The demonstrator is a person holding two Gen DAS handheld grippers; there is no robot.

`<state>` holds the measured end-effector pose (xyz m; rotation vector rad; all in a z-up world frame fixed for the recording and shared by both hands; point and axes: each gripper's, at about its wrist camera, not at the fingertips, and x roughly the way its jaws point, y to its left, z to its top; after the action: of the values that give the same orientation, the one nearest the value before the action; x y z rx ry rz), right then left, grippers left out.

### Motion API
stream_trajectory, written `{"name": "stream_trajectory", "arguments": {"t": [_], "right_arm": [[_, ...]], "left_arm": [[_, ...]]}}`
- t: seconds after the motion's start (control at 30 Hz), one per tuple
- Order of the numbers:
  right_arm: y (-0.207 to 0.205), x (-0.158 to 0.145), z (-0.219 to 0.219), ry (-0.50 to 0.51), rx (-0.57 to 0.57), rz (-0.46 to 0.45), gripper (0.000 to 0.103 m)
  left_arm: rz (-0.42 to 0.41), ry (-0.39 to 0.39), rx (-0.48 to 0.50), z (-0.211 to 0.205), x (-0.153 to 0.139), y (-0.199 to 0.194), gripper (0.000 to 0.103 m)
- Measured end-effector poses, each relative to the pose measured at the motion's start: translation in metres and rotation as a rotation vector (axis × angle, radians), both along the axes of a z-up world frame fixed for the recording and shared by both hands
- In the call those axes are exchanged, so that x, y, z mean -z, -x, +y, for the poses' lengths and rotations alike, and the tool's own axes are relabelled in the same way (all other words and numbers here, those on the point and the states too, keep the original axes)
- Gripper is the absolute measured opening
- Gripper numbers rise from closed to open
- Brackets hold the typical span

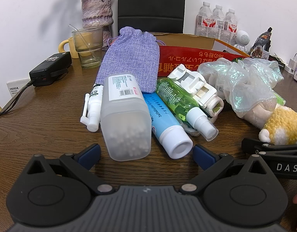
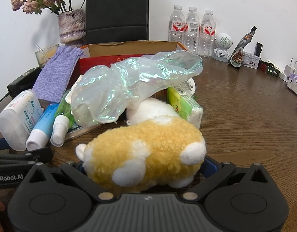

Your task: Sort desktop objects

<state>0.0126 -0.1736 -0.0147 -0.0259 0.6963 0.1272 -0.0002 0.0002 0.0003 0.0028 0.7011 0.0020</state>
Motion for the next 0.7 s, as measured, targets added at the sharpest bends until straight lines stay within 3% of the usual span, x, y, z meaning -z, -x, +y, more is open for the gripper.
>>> {"name": "stream_trajectory", "arguments": {"t": [0.7], "right_arm": [[0.0009, -0.0006, 0.0004, 0.001, 0.009, 0.0, 0.103]], "left_arm": [[-0.004, 0.003, 0.002, 0.0007, 0.0009, 0.001, 0.103]]}}
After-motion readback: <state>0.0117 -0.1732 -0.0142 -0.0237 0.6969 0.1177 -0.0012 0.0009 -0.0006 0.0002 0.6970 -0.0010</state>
